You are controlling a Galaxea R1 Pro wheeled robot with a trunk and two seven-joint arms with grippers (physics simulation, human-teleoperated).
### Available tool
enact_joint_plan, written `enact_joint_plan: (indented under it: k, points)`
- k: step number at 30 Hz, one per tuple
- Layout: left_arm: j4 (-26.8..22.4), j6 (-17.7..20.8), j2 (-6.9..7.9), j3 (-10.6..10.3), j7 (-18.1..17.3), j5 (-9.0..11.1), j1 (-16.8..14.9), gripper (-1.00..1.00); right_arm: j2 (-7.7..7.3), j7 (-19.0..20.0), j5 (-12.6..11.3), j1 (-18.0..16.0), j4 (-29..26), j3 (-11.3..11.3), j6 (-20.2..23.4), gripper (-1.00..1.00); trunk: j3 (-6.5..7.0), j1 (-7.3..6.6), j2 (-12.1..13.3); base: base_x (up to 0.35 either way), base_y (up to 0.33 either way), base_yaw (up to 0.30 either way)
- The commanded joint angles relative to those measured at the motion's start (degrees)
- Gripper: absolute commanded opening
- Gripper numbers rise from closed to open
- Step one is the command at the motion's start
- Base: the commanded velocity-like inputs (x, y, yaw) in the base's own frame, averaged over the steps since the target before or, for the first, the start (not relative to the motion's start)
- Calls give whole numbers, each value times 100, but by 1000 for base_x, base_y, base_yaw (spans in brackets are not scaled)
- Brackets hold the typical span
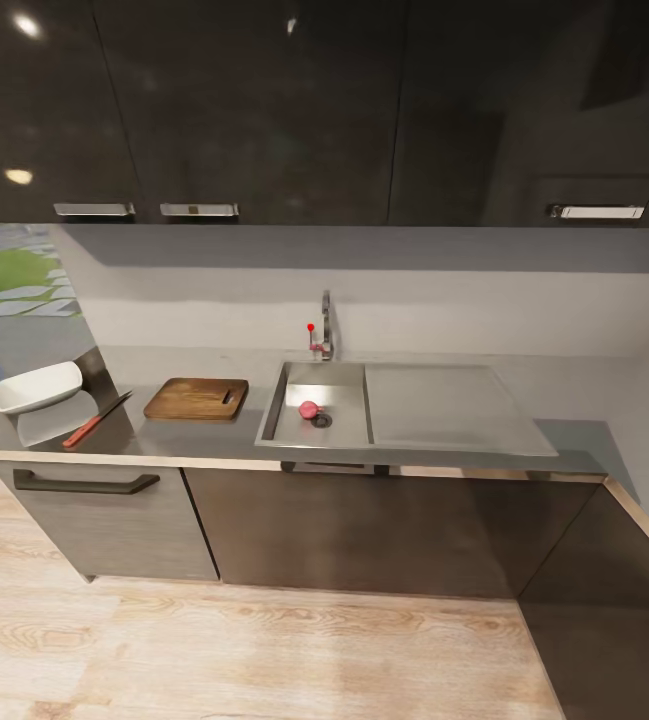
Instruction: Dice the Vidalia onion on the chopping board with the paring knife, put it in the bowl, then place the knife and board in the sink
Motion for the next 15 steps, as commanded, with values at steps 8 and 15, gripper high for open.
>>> enact_joint_plan:
  k: [8, 15]
  points:
    - [-977, 1491, -106, -509, 27, 20, -1054, 100, 8, -31, 63, 0, 58, -21, 2, 100, -10, 3, -11, 0, 0, 0]
    - [-1312, 2611, -295, -655, 25, 5, -1898, 100, 1, -31, 64, 0, 182, -30, 1, 100, -10, 3, -11, 0, 0, 0]
